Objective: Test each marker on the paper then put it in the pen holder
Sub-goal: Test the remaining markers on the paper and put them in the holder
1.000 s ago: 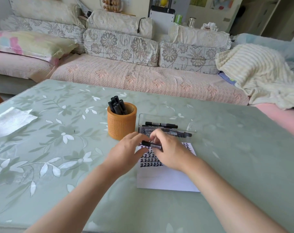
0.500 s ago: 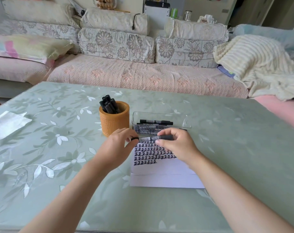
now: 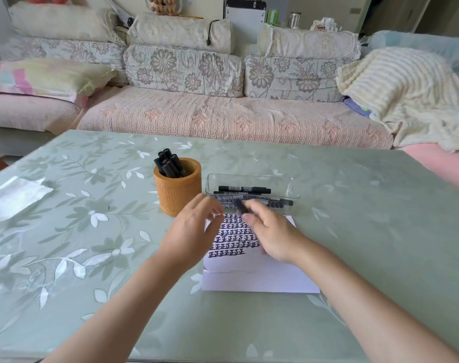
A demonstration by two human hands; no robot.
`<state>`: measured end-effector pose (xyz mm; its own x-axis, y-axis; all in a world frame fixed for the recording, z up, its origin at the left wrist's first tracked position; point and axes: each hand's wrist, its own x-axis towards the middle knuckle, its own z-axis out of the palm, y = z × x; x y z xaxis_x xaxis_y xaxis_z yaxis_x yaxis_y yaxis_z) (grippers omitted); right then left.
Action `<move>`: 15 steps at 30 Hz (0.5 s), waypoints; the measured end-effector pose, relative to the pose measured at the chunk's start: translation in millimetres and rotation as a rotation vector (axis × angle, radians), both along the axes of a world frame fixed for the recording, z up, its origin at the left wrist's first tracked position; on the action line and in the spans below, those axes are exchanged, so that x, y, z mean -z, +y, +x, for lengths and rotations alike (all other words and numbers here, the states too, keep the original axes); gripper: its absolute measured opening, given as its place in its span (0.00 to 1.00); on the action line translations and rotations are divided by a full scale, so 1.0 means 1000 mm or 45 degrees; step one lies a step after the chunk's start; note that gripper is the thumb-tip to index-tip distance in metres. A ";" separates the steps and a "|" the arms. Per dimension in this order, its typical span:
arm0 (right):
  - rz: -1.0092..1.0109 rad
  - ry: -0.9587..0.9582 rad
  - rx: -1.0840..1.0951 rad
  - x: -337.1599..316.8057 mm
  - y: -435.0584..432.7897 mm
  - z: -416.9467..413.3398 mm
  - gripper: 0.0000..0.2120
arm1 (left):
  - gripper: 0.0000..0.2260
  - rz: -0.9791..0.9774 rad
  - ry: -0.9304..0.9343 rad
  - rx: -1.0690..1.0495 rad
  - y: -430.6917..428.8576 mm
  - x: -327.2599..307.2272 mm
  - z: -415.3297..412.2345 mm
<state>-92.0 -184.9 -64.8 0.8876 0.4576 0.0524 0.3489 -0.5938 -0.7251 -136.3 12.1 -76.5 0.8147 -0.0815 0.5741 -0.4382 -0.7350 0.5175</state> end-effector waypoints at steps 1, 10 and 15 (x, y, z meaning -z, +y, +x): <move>-0.095 -0.003 -0.033 0.001 -0.001 -0.002 0.10 | 0.05 0.002 -0.023 0.002 0.000 0.000 -0.001; -0.123 0.069 -0.121 -0.005 -0.006 -0.006 0.10 | 0.08 0.260 0.021 0.211 -0.002 0.009 0.002; -0.361 0.054 -0.173 -0.010 -0.011 -0.007 0.14 | 0.06 0.399 0.018 0.227 -0.001 0.012 0.005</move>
